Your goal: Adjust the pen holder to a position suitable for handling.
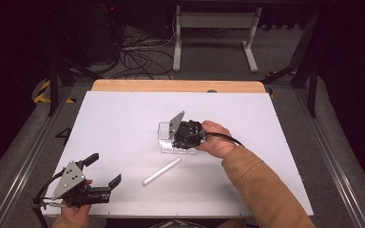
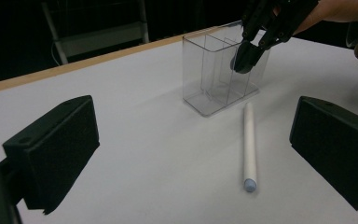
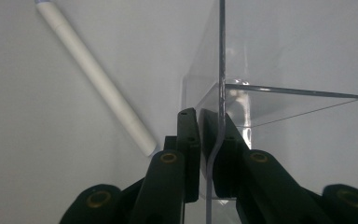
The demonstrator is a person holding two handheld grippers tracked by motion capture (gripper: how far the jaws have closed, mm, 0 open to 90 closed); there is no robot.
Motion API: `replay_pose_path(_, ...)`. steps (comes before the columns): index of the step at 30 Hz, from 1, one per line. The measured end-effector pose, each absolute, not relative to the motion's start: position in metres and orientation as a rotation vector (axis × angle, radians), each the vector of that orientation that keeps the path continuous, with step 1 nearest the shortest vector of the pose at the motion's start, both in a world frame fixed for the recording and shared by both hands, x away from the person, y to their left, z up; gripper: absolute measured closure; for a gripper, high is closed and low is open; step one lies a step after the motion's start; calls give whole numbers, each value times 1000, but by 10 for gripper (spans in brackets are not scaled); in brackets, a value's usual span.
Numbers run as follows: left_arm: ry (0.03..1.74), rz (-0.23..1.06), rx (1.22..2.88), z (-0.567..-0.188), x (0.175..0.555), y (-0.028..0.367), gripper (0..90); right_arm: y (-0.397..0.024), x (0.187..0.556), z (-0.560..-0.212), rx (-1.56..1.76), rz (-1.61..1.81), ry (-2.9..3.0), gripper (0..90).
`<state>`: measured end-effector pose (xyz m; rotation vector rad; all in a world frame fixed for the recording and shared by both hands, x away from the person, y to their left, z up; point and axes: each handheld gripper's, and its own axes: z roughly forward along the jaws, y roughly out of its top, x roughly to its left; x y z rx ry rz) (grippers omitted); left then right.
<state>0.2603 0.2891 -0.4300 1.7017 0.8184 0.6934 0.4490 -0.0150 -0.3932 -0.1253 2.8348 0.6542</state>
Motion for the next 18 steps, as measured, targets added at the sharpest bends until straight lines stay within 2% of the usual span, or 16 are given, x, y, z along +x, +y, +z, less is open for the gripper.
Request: replay_pose_path(18, 813, 697, 1707, -430, 261, 289, 19, -20, 448, -396, -129, 699, 2836, 822)
